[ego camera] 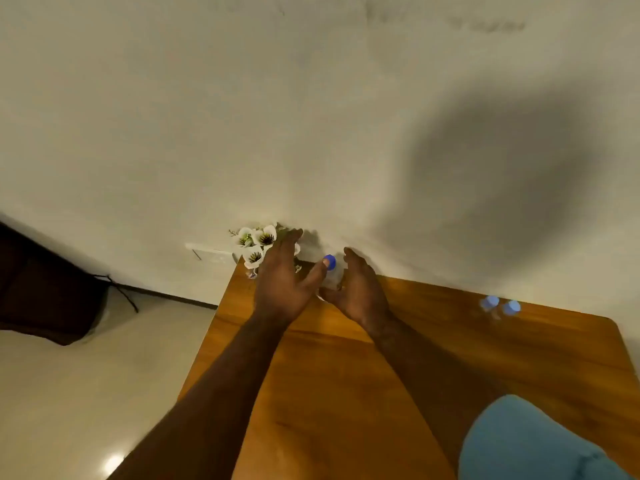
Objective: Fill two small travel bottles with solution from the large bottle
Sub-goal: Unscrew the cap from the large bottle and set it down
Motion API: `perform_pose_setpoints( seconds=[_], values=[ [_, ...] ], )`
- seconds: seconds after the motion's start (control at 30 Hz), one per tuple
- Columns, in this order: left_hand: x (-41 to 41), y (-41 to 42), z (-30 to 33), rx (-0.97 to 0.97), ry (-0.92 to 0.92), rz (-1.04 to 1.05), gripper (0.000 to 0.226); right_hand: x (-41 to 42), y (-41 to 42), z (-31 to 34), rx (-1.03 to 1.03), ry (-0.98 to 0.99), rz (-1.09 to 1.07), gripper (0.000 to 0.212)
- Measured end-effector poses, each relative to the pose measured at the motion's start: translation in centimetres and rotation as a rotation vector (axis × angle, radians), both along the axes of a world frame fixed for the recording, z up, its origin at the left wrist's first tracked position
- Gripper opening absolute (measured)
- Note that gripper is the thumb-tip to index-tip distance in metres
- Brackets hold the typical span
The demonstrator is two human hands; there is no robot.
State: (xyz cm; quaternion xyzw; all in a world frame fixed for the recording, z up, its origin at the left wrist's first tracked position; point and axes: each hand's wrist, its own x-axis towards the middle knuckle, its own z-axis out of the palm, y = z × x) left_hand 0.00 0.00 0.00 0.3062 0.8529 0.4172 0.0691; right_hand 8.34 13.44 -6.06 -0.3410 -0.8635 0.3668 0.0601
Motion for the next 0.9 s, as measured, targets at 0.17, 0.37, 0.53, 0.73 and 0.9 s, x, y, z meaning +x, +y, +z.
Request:
perform_pose_setpoints(
  seconds=[0.17, 0.37, 0.53, 0.73, 0.9],
  values=[
    [0.0, -0.9, -0.9, -0.019, -0.019, 0.020, 0.074, -2.0, -1.1, -1.4, 0.041, 0.015, -0.037, 0.080],
    [-1.1, -1.9, 0.1, 0.070, -0.104, -0.032, 0.085, -1.1, -1.2, 0.4, 0.079, 0.080, -0.057, 0.060],
    [0.3, -1.9, 4.6, 0.169, -0.371, -0.242, 0.115, 3.0, -0.4, 8.1, 0.147, 0.146, 0.026, 0.067],
    [4.3, 0.1, 14.3, 0.148, -0.392, -0.506, 0.114, 9.8, -0.1, 23.1, 0.267, 0.281, 0.137, 0.068],
    [10.0, 1.4, 23.8, 0.260, -0.279, -0.672, 0.080, 16.5, -1.3, 35.4, 0.376, 0.394, 0.138, 0.050]
  ],
)
